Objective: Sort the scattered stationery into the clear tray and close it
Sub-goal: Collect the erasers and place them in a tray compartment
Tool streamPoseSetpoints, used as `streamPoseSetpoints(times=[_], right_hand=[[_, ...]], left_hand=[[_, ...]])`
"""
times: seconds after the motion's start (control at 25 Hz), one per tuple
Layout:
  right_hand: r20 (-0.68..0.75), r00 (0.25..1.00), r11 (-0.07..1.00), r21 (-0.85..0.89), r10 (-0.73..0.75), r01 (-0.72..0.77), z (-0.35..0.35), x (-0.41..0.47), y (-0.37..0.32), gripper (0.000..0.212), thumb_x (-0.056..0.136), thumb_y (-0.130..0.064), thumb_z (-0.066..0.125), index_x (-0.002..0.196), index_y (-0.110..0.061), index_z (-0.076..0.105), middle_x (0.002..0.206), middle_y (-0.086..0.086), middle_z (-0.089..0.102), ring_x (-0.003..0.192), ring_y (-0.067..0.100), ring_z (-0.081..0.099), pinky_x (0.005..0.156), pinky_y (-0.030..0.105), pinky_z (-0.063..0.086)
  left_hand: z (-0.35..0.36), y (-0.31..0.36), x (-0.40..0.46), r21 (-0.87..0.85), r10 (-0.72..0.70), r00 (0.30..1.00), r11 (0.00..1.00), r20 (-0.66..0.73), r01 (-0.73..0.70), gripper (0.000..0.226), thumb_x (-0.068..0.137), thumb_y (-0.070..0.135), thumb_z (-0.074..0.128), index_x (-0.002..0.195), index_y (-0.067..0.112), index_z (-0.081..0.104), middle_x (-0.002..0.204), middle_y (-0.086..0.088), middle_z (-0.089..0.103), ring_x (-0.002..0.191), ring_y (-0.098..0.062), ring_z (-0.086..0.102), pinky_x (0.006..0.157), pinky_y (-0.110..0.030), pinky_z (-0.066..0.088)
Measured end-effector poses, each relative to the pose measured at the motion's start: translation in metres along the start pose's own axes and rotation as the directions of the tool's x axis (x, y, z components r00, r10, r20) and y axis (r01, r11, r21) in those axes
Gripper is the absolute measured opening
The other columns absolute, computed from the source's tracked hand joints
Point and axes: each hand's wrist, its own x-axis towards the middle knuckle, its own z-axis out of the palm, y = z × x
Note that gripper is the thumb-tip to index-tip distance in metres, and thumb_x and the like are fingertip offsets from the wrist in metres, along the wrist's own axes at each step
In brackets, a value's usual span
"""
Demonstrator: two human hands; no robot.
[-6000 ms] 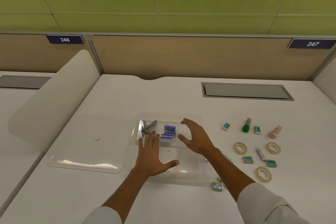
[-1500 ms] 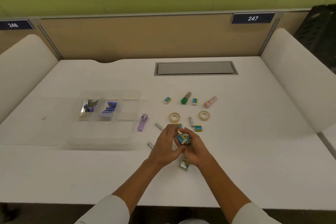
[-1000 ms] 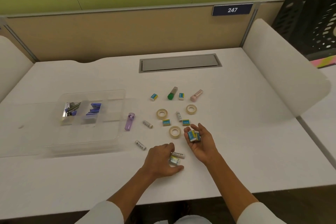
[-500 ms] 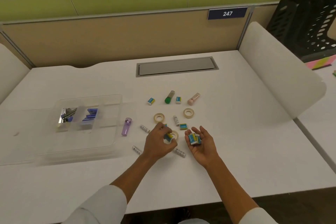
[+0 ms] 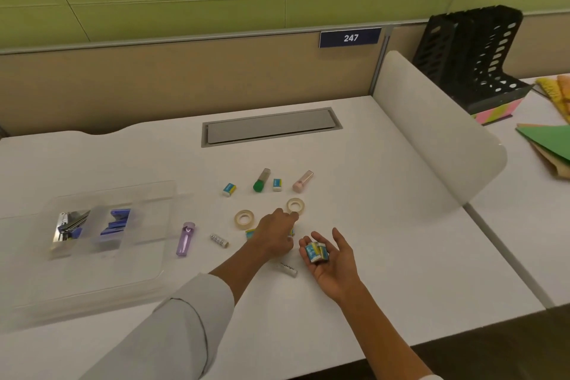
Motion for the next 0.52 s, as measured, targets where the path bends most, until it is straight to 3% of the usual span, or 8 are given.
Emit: streamPoseSetpoints(times=[0.2,0.44,0.52], right_hand=[[0.021,1.0,0.999,0.029,0.017,-0.018,-0.002,0.005,-0.005,0.06,0.095,-0.05,0.054,0.124,0.002,0.06,0.125,0.025,0.063,0.113,0.041,0.063,0.083,0.052,0.057],[0.032,0.999,0.998,0.054,0.015,-0.017,0.008,0.013,-0.005,0.07,0.094,-0.06,0.048,0.127,0.001,0.058,0.129,0.023,0.061,0.115,0.041,0.061,0.083,0.052,0.057],[0.037,0.999,0.998,0.059,0.018,-0.02,0.013,0.016,-0.002,0.073,0.093,-0.063,0.046,0.127,0.0,0.058,0.129,0.022,0.062,0.111,0.039,0.063,0.084,0.05,0.058]], left_hand=[[0.003,-0.001,0.006,0.02,0.009,1.0,1.0,0.009,-0.009,0.052,0.083,0.026,0.068,0.13,0.02,0.048,0.12,-0.01,0.055,0.106,-0.024,0.058,0.087,-0.033,0.052],[-0.008,-0.009,-0.004,-0.225,-0.058,0.981,0.974,-0.187,0.014,0.052,0.072,0.037,0.073,0.119,0.022,0.055,0.102,-0.004,0.062,0.089,-0.018,0.058,0.078,-0.031,0.052],[-0.016,-0.008,-0.007,-0.284,-0.027,0.968,0.958,-0.248,-0.046,0.055,0.068,0.042,0.075,0.117,0.024,0.056,0.099,-0.001,0.062,0.087,-0.016,0.058,0.077,-0.032,0.052]])
